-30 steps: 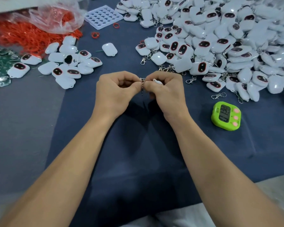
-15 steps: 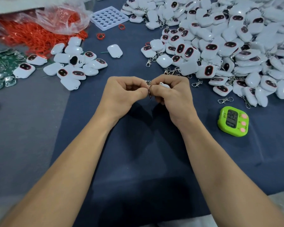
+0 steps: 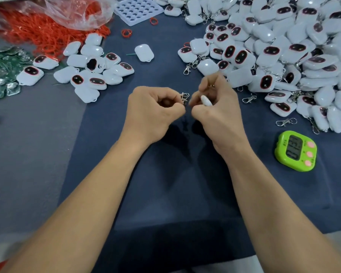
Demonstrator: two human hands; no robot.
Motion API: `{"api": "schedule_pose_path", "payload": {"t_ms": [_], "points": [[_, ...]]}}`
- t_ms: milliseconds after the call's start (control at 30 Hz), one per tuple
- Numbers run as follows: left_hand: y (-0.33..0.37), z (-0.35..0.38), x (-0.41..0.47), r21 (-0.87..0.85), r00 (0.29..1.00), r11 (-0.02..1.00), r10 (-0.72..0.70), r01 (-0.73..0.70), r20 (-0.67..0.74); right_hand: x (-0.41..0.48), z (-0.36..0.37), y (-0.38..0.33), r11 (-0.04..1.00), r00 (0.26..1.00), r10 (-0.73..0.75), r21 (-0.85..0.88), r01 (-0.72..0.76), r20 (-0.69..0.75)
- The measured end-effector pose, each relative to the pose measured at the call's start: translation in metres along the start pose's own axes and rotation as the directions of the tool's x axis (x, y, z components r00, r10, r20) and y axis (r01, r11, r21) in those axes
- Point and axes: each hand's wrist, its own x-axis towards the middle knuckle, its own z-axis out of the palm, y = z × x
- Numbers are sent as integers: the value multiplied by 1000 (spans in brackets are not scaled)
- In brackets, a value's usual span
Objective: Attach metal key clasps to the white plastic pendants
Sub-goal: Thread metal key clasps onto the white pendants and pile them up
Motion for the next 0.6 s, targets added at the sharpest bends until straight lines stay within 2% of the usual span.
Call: {"api": "schedule_pose_path", "payload": {"t_ms": [133,233,333,433,467,533,600], "points": [[-1,2,-6,228,994,971,88,-72,-61,-4,3,3,985,993,35,-163,-54,-112],[2,0,-6,346,984,930,161,-127,-70,-8,4,3,953,979,-51,-302,-12,-199],[2,-9,-4,388,972,914,184,-114,-147,-9,2,2,954,959,-82,-301,-3,-271],[2,-22,-2,418,924,904,234,-92,-303,-10,1,2,961,967,-81,-276,12,-240],[1,-25,-2,444,915,891,253,-93,-316,-10,1,2,968,973,-71,-252,14,-218],[0,-23,-3,541,940,834,262,-108,-217,-9,2,2,975,983,-55,-220,15,-177],[-1,-14,-6,613,971,773,235,-163,-38,-7,2,3,981,987,-33,-194,2,-159]]}}
